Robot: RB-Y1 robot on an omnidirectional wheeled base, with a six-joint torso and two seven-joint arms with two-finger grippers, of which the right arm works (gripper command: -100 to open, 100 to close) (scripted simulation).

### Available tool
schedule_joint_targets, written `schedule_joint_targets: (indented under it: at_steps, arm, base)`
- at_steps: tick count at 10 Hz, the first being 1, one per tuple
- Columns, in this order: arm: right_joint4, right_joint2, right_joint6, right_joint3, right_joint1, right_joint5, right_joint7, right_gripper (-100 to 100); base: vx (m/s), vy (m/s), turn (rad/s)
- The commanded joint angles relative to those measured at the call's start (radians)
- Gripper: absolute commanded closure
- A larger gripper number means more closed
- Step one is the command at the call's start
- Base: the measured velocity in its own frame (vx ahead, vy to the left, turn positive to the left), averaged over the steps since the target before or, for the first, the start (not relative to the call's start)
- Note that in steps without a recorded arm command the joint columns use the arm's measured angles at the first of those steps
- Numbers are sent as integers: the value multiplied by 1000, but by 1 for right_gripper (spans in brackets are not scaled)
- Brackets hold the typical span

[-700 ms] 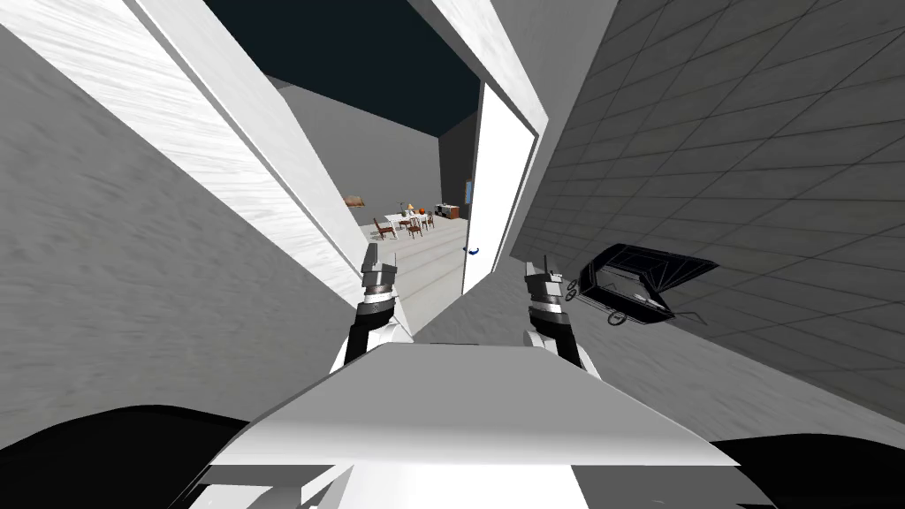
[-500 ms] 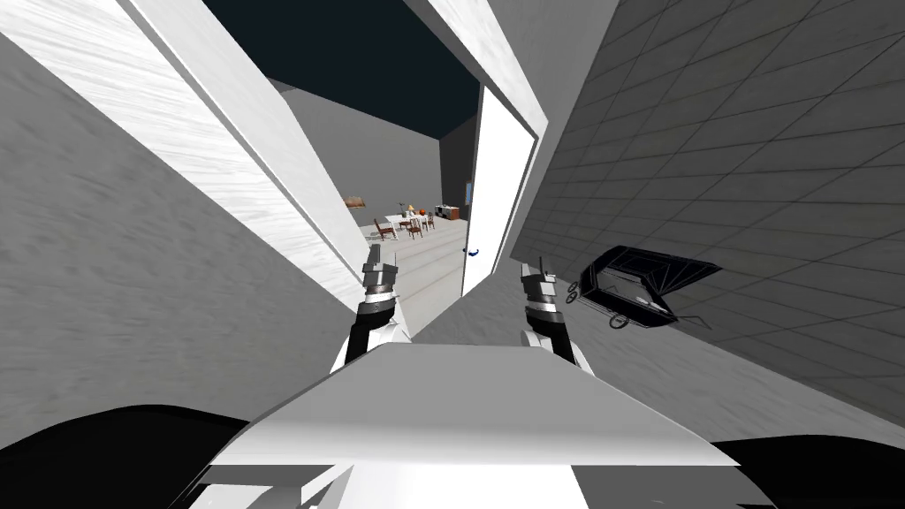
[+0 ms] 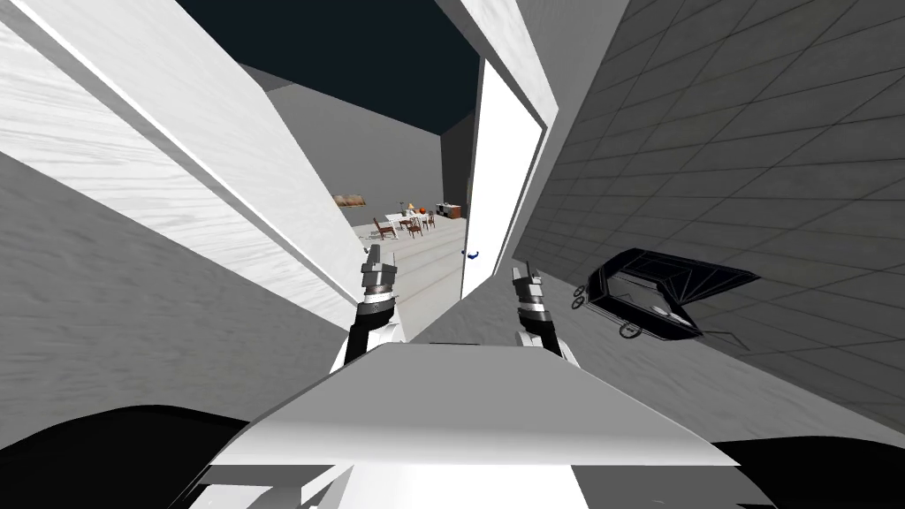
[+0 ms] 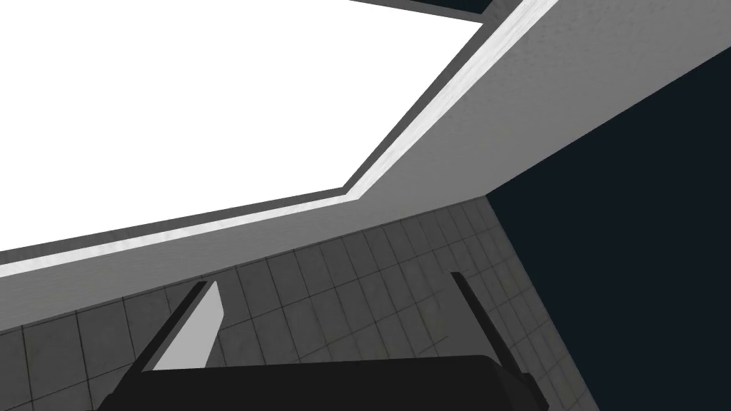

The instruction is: Push the door open

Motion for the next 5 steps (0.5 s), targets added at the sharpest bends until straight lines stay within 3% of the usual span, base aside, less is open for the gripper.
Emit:
schedule_joint_targets:
  at_steps: [1, 5]
  arm:
    - [32, -3, -10, 13, -8, 7, -3, -100]
    - [114, -13, -28, 46, -30, 25, -13, -100]
  base:
    - [82, -52, 26]
    - [95, -64, 28]
